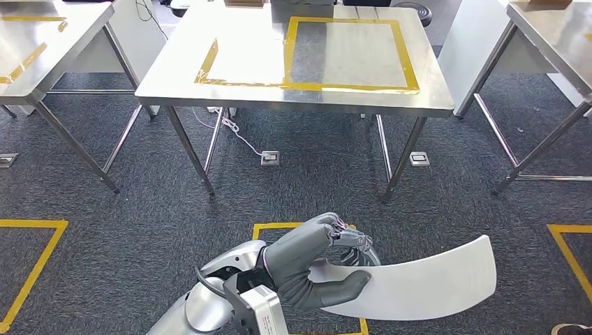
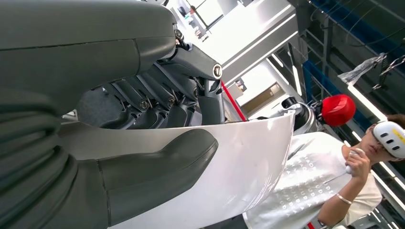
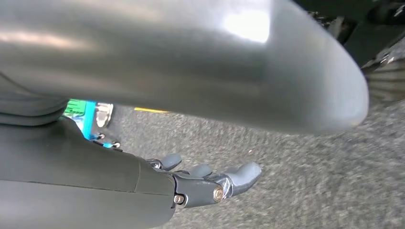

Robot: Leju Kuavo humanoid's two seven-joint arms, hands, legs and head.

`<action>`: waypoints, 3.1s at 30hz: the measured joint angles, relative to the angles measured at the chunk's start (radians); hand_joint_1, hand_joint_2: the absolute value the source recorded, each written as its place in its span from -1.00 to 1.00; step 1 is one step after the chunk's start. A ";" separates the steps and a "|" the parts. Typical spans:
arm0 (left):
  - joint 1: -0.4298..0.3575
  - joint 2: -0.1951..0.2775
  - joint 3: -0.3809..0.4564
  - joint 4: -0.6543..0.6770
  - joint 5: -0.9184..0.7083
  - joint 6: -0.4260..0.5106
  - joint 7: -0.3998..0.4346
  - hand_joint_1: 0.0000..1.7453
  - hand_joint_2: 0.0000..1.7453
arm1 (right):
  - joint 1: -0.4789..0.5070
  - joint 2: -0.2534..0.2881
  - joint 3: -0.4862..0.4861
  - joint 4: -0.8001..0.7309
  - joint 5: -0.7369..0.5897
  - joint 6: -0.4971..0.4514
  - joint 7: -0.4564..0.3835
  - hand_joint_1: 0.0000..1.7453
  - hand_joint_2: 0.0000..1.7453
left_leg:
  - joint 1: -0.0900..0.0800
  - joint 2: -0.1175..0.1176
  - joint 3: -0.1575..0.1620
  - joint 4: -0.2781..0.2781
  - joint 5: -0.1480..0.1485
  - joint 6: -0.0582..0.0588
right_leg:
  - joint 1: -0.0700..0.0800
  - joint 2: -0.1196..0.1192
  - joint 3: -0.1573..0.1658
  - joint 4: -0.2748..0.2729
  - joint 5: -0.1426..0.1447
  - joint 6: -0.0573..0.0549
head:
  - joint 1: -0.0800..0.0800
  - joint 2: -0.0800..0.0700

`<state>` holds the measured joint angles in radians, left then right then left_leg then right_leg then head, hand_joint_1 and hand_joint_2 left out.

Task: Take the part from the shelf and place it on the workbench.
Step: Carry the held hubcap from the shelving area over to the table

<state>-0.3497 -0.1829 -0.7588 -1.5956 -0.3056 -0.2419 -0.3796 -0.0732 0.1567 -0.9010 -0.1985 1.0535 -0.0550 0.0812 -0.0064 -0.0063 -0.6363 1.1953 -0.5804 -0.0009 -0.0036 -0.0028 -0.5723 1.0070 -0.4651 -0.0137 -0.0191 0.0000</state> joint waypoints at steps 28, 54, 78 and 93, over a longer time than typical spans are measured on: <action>-0.004 -0.006 -0.012 -0.003 0.003 -0.014 0.001 1.00 1.00 | 0.001 -0.006 0.000 0.000 0.000 0.002 0.006 -1.00 -1.00 | 0.004 -0.001 0.084 -0.135 0.042 0.005 | -0.002 0.004 -0.028 0.007 0.016 0.015 | 0.009 0.000; -0.002 -0.002 -0.014 -0.003 0.005 -0.019 0.002 1.00 1.00 | 0.001 -0.002 0.000 0.000 0.009 0.002 0.009 -1.00 -1.00 | 0.007 -0.004 0.084 -0.153 0.066 0.030 | 0.002 0.005 -0.049 0.031 0.028 0.040 | 0.015 0.000; 0.018 0.017 -0.014 -0.025 -0.008 -0.007 0.017 1.00 1.00 | -0.003 -0.002 0.000 -0.002 0.027 0.004 0.004 -1.00 -1.00 | 0.014 0.003 0.052 -0.163 0.103 0.044 | -0.009 0.006 -0.096 0.255 -0.145 0.069 | 0.011 0.000; 0.024 0.026 -0.015 -0.026 -0.016 -0.004 0.019 1.00 1.00 | -0.001 -0.003 0.000 -0.002 0.034 0.004 0.003 -1.00 -1.00 | 0.012 0.001 -0.018 0.065 -0.037 -0.014 | -0.008 0.005 0.001 -0.001 0.000 0.007 | 0.006 0.000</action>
<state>-0.3255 -0.1565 -0.7740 -1.6219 -0.3216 -0.2454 -0.3602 -0.0741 0.1534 -0.9014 -0.2003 1.0877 -0.0511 0.0839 0.0051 -0.0057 -0.6546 1.2603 -0.6173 -0.0152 -0.0119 0.0021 -0.5714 1.0064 -0.4651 -0.0068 -0.0130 0.0000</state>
